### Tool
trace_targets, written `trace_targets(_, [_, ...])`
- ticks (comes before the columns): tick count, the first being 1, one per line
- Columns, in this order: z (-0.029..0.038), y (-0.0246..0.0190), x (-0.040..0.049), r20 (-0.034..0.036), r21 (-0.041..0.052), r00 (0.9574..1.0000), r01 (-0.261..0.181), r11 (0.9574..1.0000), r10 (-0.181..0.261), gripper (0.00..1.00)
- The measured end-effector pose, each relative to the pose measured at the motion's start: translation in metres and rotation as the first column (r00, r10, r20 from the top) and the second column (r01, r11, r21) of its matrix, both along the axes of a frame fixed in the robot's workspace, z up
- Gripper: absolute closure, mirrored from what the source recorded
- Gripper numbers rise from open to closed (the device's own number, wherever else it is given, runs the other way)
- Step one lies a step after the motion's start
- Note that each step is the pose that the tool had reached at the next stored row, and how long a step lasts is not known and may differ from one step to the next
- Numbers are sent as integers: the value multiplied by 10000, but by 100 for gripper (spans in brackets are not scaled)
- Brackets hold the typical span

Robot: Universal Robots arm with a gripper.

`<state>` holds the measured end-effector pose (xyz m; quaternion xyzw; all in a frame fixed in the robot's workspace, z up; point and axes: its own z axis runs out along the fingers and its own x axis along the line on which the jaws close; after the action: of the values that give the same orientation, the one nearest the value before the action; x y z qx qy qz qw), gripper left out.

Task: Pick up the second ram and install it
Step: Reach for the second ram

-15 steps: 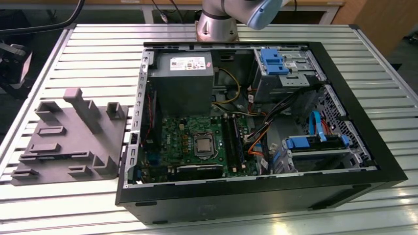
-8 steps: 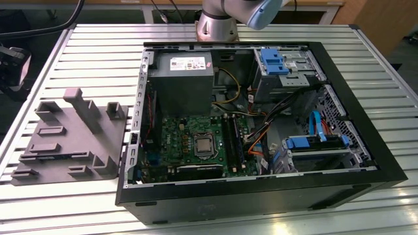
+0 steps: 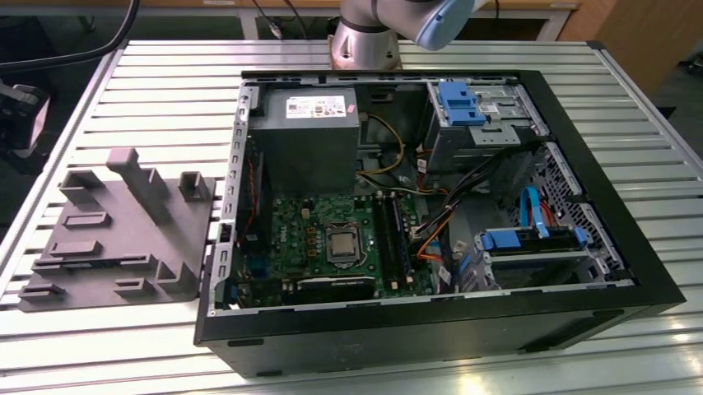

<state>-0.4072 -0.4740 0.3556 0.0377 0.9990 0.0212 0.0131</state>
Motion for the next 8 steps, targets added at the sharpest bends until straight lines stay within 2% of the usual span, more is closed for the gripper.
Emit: trace_targets(8, [-29, -8, -29, 0, -6, 10000, -1, 10000, 1, 89])
